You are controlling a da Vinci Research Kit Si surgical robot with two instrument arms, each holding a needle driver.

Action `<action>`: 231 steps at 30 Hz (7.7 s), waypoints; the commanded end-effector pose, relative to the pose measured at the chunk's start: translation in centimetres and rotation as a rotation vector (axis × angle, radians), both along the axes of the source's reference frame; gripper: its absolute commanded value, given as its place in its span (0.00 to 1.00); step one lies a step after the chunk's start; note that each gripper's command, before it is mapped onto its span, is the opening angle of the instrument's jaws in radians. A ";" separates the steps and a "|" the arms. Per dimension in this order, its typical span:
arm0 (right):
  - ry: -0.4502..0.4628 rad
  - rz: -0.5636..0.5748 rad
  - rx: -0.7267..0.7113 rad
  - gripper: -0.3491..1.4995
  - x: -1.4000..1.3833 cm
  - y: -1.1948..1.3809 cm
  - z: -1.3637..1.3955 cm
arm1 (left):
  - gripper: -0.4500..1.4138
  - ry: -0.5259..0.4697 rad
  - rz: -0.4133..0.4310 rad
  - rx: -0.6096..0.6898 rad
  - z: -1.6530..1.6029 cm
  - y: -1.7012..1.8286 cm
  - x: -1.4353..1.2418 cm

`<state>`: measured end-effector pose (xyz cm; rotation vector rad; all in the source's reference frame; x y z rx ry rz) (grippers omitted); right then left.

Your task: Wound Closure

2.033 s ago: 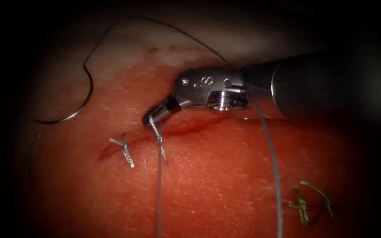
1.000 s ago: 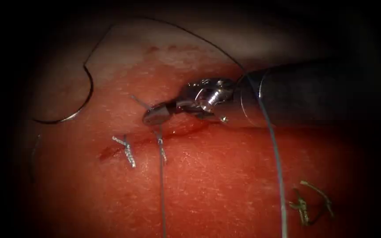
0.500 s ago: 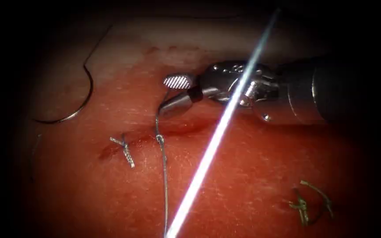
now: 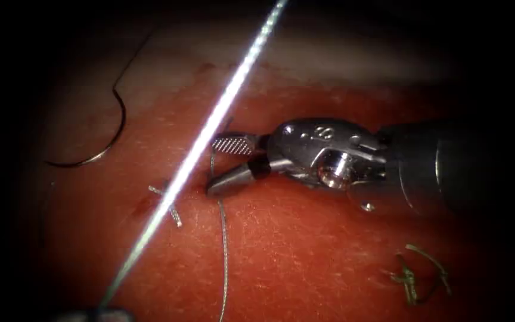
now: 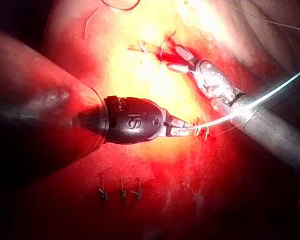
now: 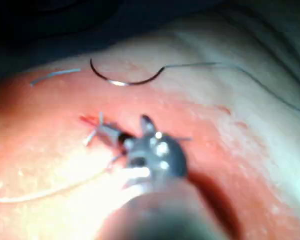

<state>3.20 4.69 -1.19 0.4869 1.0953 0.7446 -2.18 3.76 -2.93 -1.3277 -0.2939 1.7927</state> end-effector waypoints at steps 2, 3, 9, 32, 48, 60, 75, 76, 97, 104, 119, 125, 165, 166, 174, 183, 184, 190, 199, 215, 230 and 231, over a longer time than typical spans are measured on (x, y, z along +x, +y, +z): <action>0.009 -0.022 -0.022 0.87 0.10 -0.08 0.03 | 0.05 0.000 -0.003 0.001 0.08 -0.02 -0.08; 0.005 -0.018 -0.029 0.87 0.12 -0.09 0.03 | 0.05 0.000 -0.005 -0.004 0.08 0.02 -0.09; 0.043 -0.049 -0.041 0.61 0.41 -0.30 0.17 | 0.05 -0.059 0.006 -0.029 0.12 0.48 -0.44; 0.182 -0.055 -0.083 0.03 0.66 -0.79 0.29 | 0.05 0.045 0.223 -0.342 2.25 1.35 -0.34; 0.124 0.087 -0.108 0.14 1.00 -0.69 0.30 | 0.05 0.068 0.149 -0.278 2.60 1.60 -0.71; 0.120 0.142 -0.101 0.13 1.38 -0.79 0.26 | 0.05 0.069 0.111 -0.232 2.58 1.69 -0.75; 0.541 0.215 0.081 0.32 1.27 -0.83 -0.04 | 0.05 0.064 0.163 -0.272 3.09 1.60 -0.66; 0.584 0.226 0.089 0.37 1.21 -0.80 -0.17 | 0.05 0.063 0.165 -0.272 3.15 1.57 -0.62; 0.695 0.375 0.129 0.58 0.27 -0.65 -0.58 | 0.05 0.052 0.162 -0.258 3.58 1.05 -0.01; 0.649 0.452 0.110 0.60 0.13 -0.58 -0.47 | 0.05 0.051 0.151 -0.255 3.51 0.79 0.20; 0.409 0.604 0.150 0.56 -0.22 -0.62 0.11 | 0.05 0.044 0.128 -0.221 3.02 0.39 0.17; 0.336 0.654 0.165 0.55 -0.29 -0.58 0.26 | 0.05 0.030 0.138 -0.214 2.87 0.21 0.13; -0.117 0.733 0.802 0.50 0.14 -0.39 1.01 | 0.05 0.009 0.131 -0.188 2.58 0.24 0.12; -0.114 0.722 0.825 0.50 0.18 -0.39 1.01 | 0.05 0.009 0.131 -0.188 2.58 0.24 0.12; -0.093 0.661 0.966 0.49 0.48 -0.42 1.21 | 0.05 0.004 0.132 -0.179 2.45 0.21 0.14; -0.129 0.781 0.886 0.00 0.12 -0.28 0.96 | 0.05 0.003 0.131 -0.184 2.45 0.29 0.25; -0.132 0.782 0.877 0.00 0.12 -0.28 0.94 | 0.05 0.007 0.130 -0.184 2.45 0.31 0.26; -0.132 0.730 0.751 0.00 0.17 -0.32 0.85 | 0.05 0.104 0.145 -0.192 2.52 0.49 0.34; -0.132 0.680 0.664 0.00 0.19 -0.44 0.78 | 0.05 0.537 0.332 -0.381 2.61 1.40 0.64; -0.141 0.547 0.482 0.00 0.12 -0.64 0.61 | 0.05 0.797 0.486 -0.443 2.19 2.16 1.35; -0.008 0.291 0.131 0.00 -0.13 -0.82 0.72 | 0.05 0.814 0.453 -0.474 1.41 2.80 1.92; 0.003 0.275 0.109 0.00 -0.13 -0.81 0.72 | 0.05 0.813 0.453 -0.473 1.41 2.81 1.93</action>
